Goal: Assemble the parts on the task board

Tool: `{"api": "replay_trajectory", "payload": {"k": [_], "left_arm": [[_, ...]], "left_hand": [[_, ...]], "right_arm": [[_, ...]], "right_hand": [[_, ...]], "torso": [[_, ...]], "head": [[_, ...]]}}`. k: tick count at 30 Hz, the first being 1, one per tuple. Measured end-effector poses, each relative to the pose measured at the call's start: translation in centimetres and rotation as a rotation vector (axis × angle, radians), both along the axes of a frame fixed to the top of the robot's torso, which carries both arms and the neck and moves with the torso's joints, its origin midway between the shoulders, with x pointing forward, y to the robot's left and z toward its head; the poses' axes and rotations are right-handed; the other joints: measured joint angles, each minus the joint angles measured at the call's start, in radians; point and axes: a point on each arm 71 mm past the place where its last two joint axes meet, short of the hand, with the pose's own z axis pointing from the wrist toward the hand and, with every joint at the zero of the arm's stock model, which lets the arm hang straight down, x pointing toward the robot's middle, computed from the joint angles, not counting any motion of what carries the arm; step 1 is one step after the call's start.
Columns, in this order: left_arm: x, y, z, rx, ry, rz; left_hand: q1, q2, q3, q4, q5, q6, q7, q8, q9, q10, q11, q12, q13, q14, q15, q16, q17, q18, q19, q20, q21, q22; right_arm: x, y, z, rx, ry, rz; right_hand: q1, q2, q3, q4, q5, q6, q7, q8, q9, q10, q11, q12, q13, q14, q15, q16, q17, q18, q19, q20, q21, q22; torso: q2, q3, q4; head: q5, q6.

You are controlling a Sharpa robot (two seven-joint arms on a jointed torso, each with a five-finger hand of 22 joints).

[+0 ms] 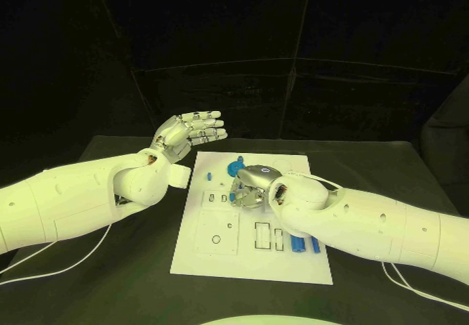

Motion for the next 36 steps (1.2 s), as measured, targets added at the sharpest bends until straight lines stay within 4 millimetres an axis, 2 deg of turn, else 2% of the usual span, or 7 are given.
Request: {"api": "replay_trajectory", "payload": {"k": [7,15,36], "left_arm": [[0.0,0.0,0.0,0.0,0.001,0.0],[0.0,0.0,0.0,0.0,0.001,0.0],[0.0,0.0,0.0,0.001,0.002,-0.001]], "left_hand": [[-0.001,-0.001,0.0,0.0,0.0,0.0,0.0,0.0,0.0,0.0,0.0,0.0,0.0,0.0,0.0,0.0,0.0,0.0,0.0,0.0,0.0,0.0],[-0.005,-0.005,0.006,0.006,0.0,0.0,0.0,0.005,0.0,0.0,0.0,0.0,0.0,0.0,0.0,0.0,0.0,0.0,0.0,0.0,0.0,0.0],[-0.005,-0.005,0.006,0.006,0.0,0.0,0.0,0.005,0.0,0.0,0.0,0.0,0.0,0.0,0.0,0.0,0.0,0.0,0.0,0.0,0.0,0.0]], "right_arm": [[-0.1,0.3,1.2,-0.036,-0.033,0.003],[0.1,0.7,1.3,-0.073,-0.043,-0.006],[0.6,1.5,1.1,-0.068,-0.057,-0.002]], "right_hand": [[-0.003,0.003,0.003,0.003,0.007,0.004,-0.004,0.0,0.001,0.004,-0.004,0.0,0.0,0.0,0.0,0.0,0.0,0.0,0.0,0.0,0.0,0.002],[-0.003,0.003,0.006,0.006,0.011,0.004,-0.004,0.003,0.001,0.004,-0.004,0.0,0.0,0.0,0.0,0.0,0.0,0.0,0.0,0.0,0.0,0.003],[-0.003,0.003,0.008,0.003,0.017,0.007,-0.007,0.004,0.001,0.004,-0.004,0.0,0.0,0.0,0.0,0.0,0.0,0.0,0.0,0.0,0.0,0.004]], "torso": [[0.0,-0.0012,-0.0001],[0.0,-0.0015,0.0009],[0.001,0.0016,0.0021]], "head": [[-0.002,0.001],[-0.006,0.002],[-0.003,0.001]]}}
